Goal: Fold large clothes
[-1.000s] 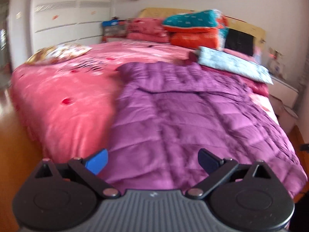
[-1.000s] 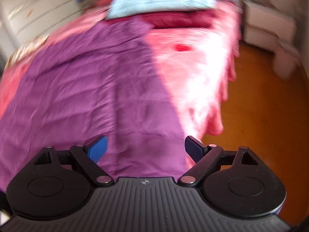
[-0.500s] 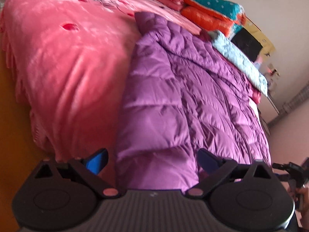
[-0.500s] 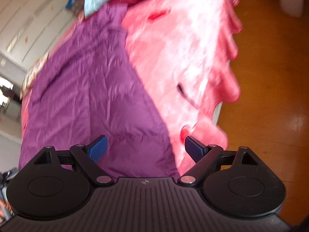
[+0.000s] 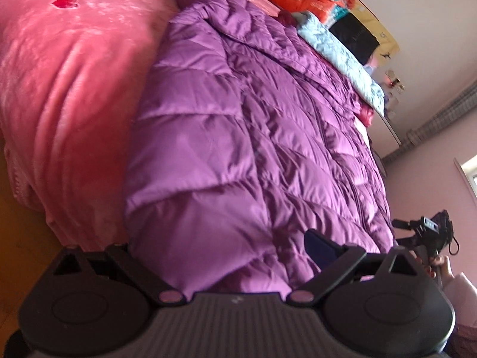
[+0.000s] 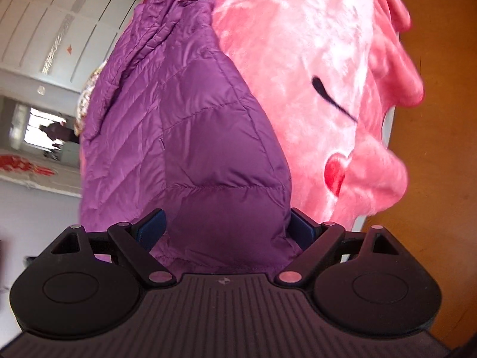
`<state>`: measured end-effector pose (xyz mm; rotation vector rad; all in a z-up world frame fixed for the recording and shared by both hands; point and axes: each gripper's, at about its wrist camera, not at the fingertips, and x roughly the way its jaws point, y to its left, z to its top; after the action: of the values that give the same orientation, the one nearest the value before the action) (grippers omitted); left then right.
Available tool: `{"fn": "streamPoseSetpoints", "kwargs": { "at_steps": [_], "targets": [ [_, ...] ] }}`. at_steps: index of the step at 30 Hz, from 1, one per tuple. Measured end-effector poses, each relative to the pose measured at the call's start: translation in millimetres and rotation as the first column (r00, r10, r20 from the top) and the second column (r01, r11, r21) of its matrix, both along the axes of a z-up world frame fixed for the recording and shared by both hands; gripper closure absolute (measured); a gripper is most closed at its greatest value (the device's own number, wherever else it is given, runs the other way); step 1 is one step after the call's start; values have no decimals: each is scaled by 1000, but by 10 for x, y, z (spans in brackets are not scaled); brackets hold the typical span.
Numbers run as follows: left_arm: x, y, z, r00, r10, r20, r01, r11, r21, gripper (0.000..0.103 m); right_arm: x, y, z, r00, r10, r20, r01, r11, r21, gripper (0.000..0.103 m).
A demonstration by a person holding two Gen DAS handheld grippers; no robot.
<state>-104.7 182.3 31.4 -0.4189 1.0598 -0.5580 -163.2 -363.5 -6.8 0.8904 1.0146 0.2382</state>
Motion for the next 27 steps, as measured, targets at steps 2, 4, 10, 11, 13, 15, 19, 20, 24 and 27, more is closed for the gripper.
{"fn": "streamPoseSetpoints", "kwargs": {
  "at_steps": [2,4,10,11,13,15,19,20,24,27],
  "targets": [
    [-10,-23,8,1000,-13,6,13,1000,-14,5,-70,-62,-12,1000,-3,9,2,999,49,0],
    [-20,-28,25,1000,-22,14,23,999,-35,5,-140,-83,7,999,-6,35,3,998,68,0],
    [-70,-52,94,998,-41,43,44,998,-49,14,-294,-111,56,993,-45,106,33,994,105,0],
    [-80,-49,105,998,-43,48,45,998,-47,18,-309,-110,67,992,-46,115,34,994,109,0],
    [-87,-42,129,997,-41,58,44,998,-46,23,-337,-116,88,991,-33,127,19,994,109,2],
    [-89,-26,133,997,-34,63,37,998,-50,34,-325,-56,111,989,-1,145,-12,996,87,2],
    [-81,5,88,999,-7,53,11,998,-61,47,-272,52,154,983,73,170,-84,995,59,2],
    [-74,1,75,999,0,48,2,998,-59,50,-246,54,132,985,76,156,-86,995,55,2],
    [-82,-43,115,998,3,67,-1,999,-36,66,-171,115,161,987,104,125,-100,994,-41,16],
    [-99,-77,156,996,1,87,1,1000,-19,74,-149,235,251,982,137,129,-119,984,-136,36]
  ]
}}
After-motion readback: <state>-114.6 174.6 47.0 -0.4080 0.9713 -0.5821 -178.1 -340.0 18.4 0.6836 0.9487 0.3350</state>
